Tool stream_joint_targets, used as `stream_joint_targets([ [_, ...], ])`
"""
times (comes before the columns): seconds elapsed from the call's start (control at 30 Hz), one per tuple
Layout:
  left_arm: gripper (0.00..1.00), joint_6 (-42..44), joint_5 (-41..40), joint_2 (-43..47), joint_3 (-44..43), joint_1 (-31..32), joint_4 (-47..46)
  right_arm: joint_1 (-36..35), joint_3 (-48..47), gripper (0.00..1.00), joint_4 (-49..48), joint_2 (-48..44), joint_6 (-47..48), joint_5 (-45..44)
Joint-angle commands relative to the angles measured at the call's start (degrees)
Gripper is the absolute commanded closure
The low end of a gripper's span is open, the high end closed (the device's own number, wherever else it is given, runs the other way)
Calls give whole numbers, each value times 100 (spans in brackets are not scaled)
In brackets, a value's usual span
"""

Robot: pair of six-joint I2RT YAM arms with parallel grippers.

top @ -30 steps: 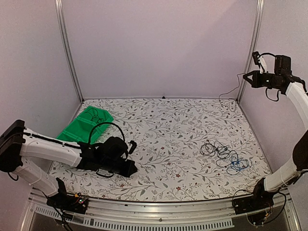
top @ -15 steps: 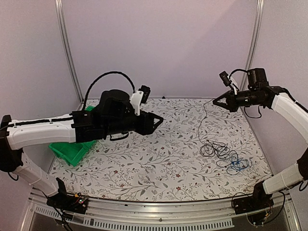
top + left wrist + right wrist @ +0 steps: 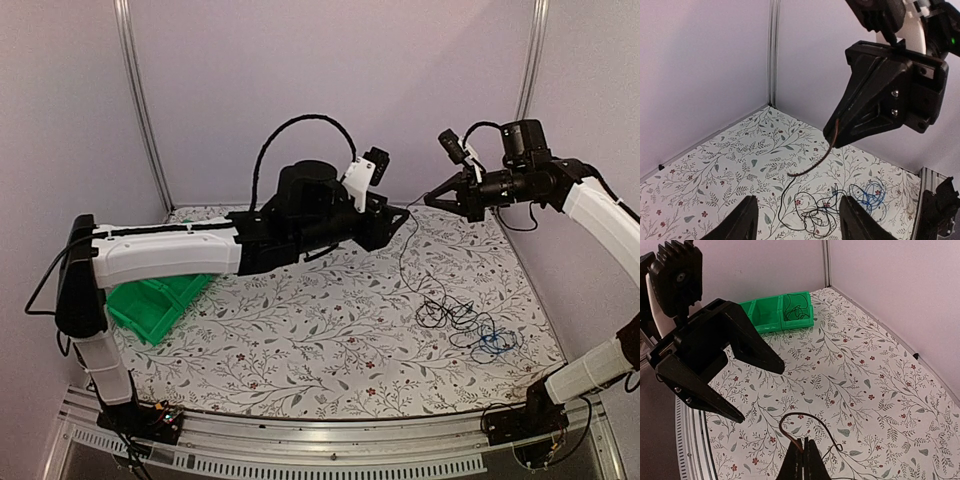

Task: Untangle the cables

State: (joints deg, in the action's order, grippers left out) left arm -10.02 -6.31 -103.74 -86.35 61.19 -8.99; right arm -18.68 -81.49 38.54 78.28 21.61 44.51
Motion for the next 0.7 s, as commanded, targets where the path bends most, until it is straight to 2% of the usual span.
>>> stream_joint_targets([
  [0.0,46,572,8,-331,-515,75,-105,-98,-254,100,342,71,221,32],
  [0.2,55,784,366,-756,-1103,75,114,-165,-279,100,461,83,289,75],
  [0.37,76,893,436,-901,-1271,68,157,-176,-280,100,439,57,274,76],
  [0.47,97,963,457,-917,-1322,55,187,-175,-279,100,407,59,249,52],
  [0.57,100,993,432,-864,-1290,28,166,-180,-288,99,335,52,118,-42],
  [0.6,100,991,431,-840,-1268,3,169,-176,-293,95,323,44,94,-58],
  [0.67,100,993,411,-764,-1239,-43,175,-176,-290,76,320,25,31,-203],
])
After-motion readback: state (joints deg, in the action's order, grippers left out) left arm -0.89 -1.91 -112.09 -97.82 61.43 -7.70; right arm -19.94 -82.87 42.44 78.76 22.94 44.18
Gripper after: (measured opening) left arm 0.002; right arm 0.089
